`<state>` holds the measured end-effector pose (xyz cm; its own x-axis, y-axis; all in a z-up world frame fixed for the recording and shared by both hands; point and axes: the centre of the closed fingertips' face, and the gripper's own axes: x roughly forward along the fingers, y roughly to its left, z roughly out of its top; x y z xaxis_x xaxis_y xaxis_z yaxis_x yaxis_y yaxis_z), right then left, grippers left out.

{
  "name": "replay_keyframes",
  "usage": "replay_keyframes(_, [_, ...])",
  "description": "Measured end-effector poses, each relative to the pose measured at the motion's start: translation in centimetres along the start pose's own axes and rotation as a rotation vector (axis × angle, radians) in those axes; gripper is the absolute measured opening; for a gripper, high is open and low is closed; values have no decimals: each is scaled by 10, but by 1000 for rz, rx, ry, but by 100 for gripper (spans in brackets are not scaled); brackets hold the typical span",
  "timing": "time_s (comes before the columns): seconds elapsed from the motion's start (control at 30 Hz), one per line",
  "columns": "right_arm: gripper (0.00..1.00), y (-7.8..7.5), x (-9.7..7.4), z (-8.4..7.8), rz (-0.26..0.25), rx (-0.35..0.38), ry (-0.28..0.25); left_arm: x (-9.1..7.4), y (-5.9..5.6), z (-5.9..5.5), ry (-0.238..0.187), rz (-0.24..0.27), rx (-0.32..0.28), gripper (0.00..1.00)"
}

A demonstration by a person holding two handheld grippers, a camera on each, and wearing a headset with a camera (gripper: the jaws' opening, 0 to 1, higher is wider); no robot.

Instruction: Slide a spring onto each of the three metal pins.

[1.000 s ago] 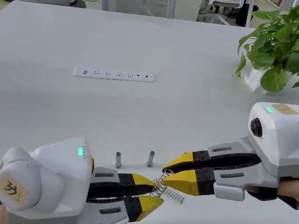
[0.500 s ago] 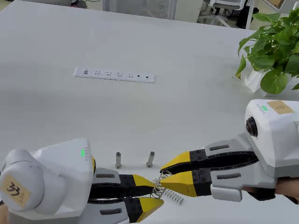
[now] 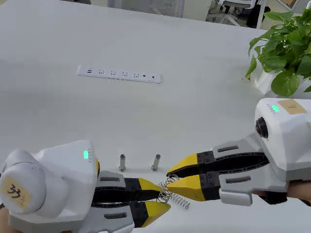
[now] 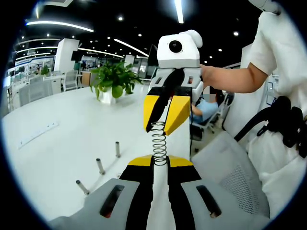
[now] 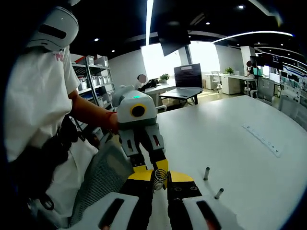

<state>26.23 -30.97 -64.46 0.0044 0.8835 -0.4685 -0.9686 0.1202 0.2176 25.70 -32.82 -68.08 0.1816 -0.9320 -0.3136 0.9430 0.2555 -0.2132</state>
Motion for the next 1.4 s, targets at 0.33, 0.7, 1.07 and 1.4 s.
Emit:
replay_keyframes(0.33, [9,0,1,-2,8,1,18,-1,0,1,-9,-1,-4,6])
replay_keyframes(0.7, [15,0,-4,0,33,-49,92,0,0,1,-6,-2,7,6])
replay_keyframes(1.07, [18,5,-3,-8,162,-245,355,2,-1,-1,17,1,36,6])
replay_keyframes(1.4, [16,7,10,-21,244,-377,523,4,0,-3,26,0,51,6])
